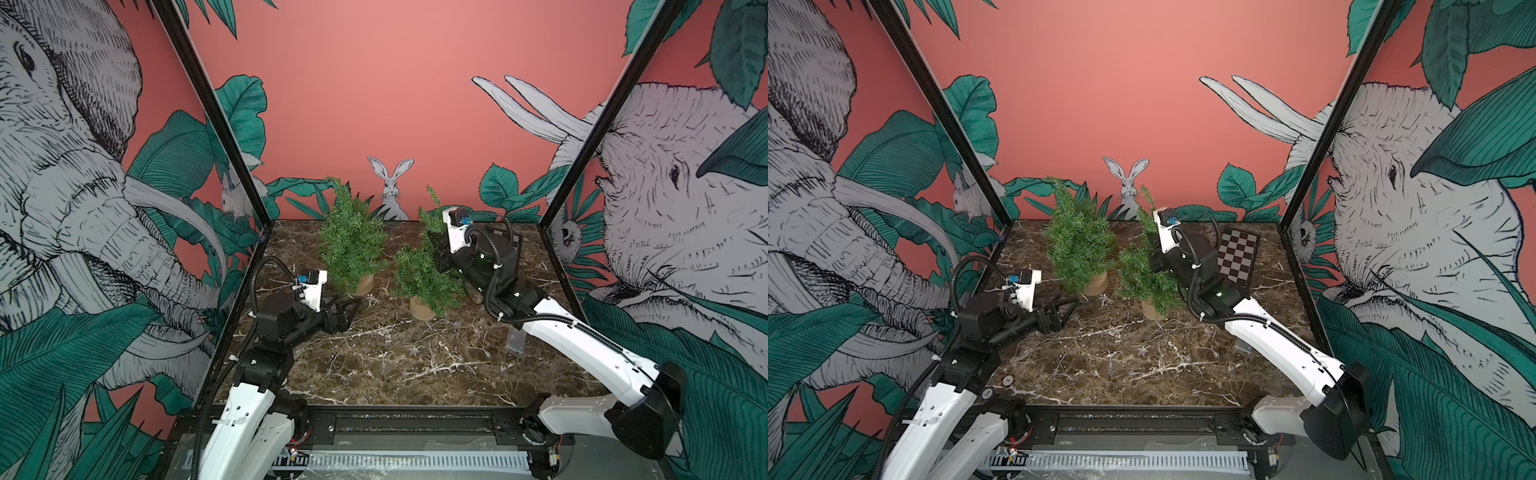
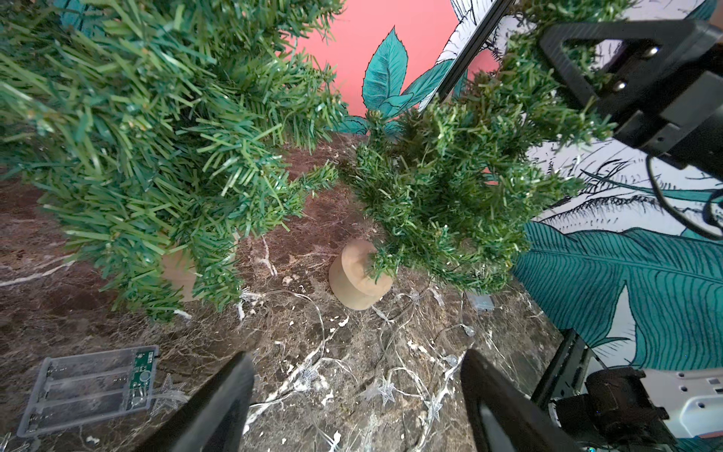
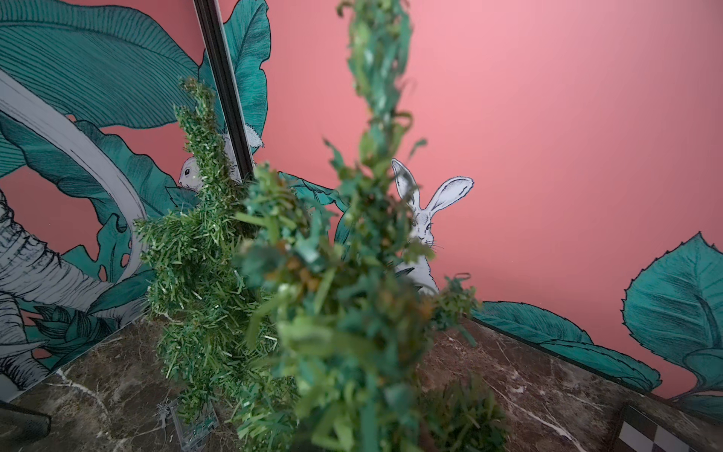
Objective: Wrap string light around the christmas tree
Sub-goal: Place the christmas tree at the center of the board.
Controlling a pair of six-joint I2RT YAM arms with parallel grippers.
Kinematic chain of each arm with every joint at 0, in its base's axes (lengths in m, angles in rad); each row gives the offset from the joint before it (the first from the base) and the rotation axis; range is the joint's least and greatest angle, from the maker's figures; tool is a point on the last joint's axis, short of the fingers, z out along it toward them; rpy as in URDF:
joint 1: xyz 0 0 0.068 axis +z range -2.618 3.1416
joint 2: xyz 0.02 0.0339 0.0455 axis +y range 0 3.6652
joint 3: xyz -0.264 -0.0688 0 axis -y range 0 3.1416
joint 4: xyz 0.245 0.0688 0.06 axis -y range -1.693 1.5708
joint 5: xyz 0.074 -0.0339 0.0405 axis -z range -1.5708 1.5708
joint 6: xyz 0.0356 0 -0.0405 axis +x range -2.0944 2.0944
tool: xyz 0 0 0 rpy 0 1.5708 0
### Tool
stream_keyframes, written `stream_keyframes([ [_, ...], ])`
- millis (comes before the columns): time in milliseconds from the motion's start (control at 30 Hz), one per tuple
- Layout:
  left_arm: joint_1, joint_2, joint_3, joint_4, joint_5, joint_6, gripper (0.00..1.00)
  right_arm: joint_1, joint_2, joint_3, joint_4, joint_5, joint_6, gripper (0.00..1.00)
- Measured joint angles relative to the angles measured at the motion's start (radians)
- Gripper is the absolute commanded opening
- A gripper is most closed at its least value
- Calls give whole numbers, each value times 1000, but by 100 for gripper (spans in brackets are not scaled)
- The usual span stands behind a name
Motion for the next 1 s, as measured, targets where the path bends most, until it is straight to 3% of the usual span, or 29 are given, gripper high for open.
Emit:
stream_keyframes([
  [133, 0, 3, 0, 0, -4, 3, 85, 0, -16, -5, -21, 12, 1, 0],
  [167, 0, 5, 0, 0, -4, 3, 85, 0, -16, -5, -21, 13, 0, 4],
  [367, 0, 12, 0, -8, -5, 5, 85, 1, -16, -5, -23, 16, -4, 42],
  [433, 0, 12, 0, -13, -7, 6, 85, 1, -17, -5, -24, 26, -13, 63],
  [500, 0, 12, 0, -18, -9, 6, 85, 2, -21, -3, -31, 42, -18, 72],
  [633, 0, 12, 0, -29, -20, 13, 85, 4, -54, 20, -80, 75, -35, 80],
  [800, 0, 12, 0, -51, -41, 19, 85, 4, -177, 52, -153, 101, -49, 81],
  [1000, 0, 12, 0, -77, -83, 31, 85, 5, -380, 27, -262, 125, 2, 69],
])
